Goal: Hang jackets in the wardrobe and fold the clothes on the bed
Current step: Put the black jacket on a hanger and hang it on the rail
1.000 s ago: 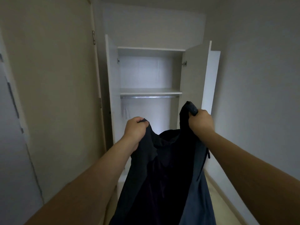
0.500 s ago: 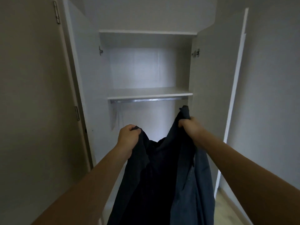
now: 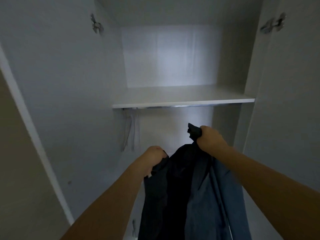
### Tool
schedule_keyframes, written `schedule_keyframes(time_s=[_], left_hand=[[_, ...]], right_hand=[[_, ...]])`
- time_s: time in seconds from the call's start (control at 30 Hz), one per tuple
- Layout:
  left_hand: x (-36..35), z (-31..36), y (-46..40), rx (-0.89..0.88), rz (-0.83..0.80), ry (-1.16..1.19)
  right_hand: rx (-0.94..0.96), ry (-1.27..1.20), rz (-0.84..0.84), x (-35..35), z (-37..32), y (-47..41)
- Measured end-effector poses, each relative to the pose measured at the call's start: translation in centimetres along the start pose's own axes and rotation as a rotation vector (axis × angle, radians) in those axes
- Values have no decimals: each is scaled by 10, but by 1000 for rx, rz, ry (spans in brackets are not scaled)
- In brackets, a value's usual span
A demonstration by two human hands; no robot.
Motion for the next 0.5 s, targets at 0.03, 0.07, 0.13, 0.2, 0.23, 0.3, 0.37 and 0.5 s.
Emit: schedule_keyframes(time_s=[0.03, 0.07, 0.13, 0.2, 0.23, 0.3, 0.37, 0.5], left_hand=[[-1, -5, -26, 9, -36, -55], [-2, -8, -43, 30, -64, -82], [0, -18, -95, 80, -106, -80], [6, -31, -142, 156, -143, -15], [8, -34, -160, 179, -178, -18], [12, -33, -192, 207, -288, -58], [14, -33, -217, 282, -412, -99], [36, -38, -277, 426, -461, -225]], right_hand=[[-52, -48, -26, -11, 7, -18], [-102, -99, -49, -18, 11, -30], [-203, -250, -47, -41, 20, -71], [-275, -373, -47, -61, 22, -109], [-304, -408, -44, -69, 23, -126], [-329, -431, -44, -81, 27, -156], [-338, -419, -47, -91, 30, -180], [-294, -373, -28, -112, 31, -222]])
Point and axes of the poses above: each hand's wrist, its own y-axis away from the middle knuckle, its own x-axis out of the back of the hand, z = x × y, the point moved 5 cm from there along -y, towards the middle knuckle
